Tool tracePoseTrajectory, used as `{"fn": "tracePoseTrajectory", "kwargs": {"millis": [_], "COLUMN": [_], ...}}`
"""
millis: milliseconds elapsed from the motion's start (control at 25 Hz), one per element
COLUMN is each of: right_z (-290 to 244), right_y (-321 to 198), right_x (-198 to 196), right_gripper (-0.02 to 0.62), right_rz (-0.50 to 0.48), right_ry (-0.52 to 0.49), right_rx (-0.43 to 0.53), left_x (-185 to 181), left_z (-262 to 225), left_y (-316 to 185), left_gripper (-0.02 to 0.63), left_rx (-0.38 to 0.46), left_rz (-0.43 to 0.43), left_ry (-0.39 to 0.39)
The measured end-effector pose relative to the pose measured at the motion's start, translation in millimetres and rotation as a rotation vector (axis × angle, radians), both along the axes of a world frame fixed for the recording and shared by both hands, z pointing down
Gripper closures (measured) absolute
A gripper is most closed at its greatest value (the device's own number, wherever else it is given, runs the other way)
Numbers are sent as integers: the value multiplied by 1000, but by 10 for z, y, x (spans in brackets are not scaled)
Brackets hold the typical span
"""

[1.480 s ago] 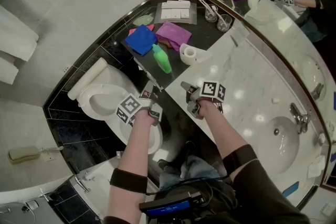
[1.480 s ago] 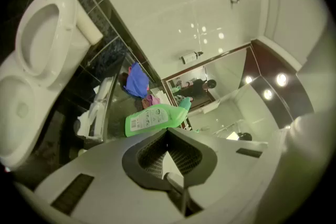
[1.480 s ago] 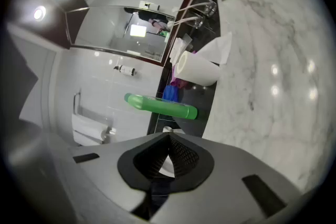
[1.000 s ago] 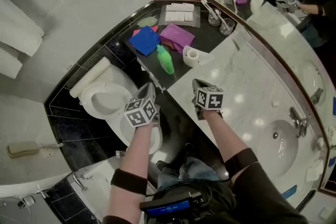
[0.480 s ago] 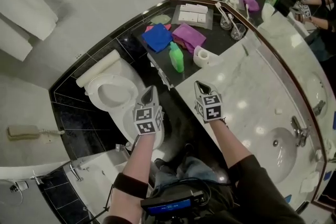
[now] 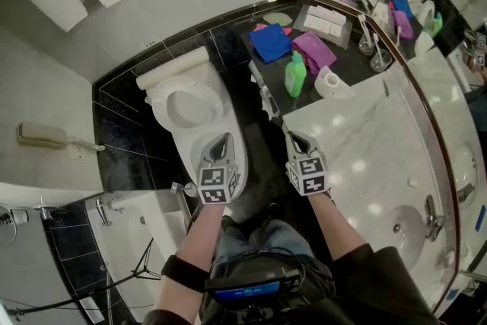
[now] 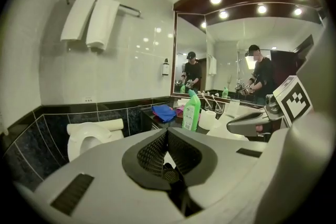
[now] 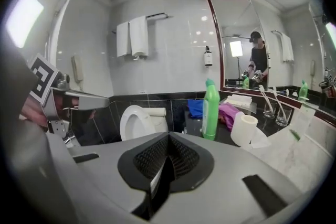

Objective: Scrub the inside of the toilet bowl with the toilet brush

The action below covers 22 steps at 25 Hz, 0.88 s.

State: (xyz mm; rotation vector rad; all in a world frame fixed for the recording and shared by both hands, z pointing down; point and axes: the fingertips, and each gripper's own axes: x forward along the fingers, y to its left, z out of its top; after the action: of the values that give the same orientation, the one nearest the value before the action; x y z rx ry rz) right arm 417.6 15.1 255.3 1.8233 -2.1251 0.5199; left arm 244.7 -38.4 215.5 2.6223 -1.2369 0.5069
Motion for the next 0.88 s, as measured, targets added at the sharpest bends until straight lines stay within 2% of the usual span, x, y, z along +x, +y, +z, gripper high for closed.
{"fn": "tracePoseTrajectory", "kwargs": {"millis": [240,560,720,880], "right_z": [-71,-59,-56,-90], "right_y": [159,311,425,497], "right_x": [-643,-1901,-2423,-2806], "right_gripper": [589,589,589,589], "right_rz": [-90,-293,-352,-371], "right_ry": [-38,-94,-92,-88], "right_rx": [-2,-22,-20,-26], "left_x": [-659,-1828,-2345,-2770], "left_z": [-33,-3,-13,31], "left_y": [289,668,817,929], "left_gripper": [606,606,606,606], "left_rx": [9,-8,-12,1], "left_rz": [-99,-255,-267,-252], "left_ry": [-18,-48,-54,-58]}}
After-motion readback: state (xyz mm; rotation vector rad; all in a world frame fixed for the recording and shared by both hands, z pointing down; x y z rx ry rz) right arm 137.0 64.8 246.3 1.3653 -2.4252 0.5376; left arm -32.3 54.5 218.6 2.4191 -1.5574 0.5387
